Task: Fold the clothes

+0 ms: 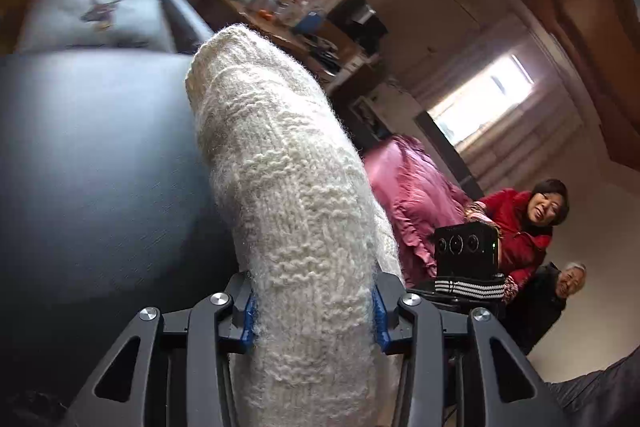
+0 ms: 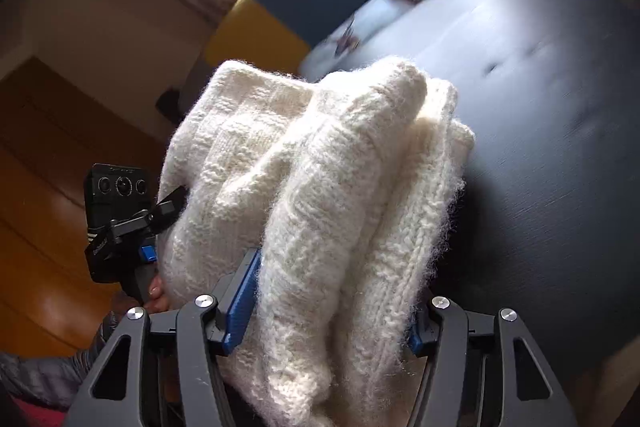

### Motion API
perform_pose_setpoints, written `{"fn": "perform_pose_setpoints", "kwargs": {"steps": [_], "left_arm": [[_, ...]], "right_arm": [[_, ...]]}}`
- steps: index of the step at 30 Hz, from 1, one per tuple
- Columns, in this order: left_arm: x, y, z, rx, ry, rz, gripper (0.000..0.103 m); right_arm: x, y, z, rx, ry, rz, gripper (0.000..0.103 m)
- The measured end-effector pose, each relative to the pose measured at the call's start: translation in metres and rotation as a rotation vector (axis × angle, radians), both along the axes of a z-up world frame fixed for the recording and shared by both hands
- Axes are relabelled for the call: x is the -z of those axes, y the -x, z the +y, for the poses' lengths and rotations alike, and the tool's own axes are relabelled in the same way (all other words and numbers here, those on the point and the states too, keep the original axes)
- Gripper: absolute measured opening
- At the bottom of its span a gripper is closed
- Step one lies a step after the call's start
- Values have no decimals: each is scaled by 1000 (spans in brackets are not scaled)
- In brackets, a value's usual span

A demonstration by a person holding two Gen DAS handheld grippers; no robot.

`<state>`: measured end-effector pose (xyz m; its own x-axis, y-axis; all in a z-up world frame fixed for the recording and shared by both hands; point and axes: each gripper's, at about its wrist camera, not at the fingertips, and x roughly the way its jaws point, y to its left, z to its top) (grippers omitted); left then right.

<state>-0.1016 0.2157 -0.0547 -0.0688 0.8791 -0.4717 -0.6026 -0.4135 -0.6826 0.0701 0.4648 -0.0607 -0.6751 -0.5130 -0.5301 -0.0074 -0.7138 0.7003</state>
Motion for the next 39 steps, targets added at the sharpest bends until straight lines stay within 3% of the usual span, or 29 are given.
{"fn": "perform_pose_setpoints", "kwargs": {"steps": [8,12,15,17,20,23,26,28,30,33,39], "left_arm": [[-24,34,122,144,37,56,43],[-24,53,188,181,108,101,44],[11,71,237,181,271,103,44],[45,80,261,145,455,125,49],[54,91,253,117,390,68,52],[51,88,253,130,398,115,54],[49,100,249,112,375,26,56],[47,98,240,97,377,12,56],[39,97,239,85,395,42,56],[26,88,229,57,417,97,56],[-1,69,191,-37,411,178,54]], "right_arm": [[-26,-34,86,181,-64,16,61],[-20,-33,133,263,-115,-32,61],[5,-21,153,313,-148,-143,61],[26,-30,160,327,-89,-110,67],[30,-46,165,325,-91,-44,67],[41,-48,180,324,-102,-37,67],[45,-45,179,321,-100,-37,68],[43,-29,182,330,-82,-41,71],[42,-13,186,344,-81,-44,79],[35,7,182,377,-125,-36,80],[-25,-12,151,391,-294,94,80]]}}
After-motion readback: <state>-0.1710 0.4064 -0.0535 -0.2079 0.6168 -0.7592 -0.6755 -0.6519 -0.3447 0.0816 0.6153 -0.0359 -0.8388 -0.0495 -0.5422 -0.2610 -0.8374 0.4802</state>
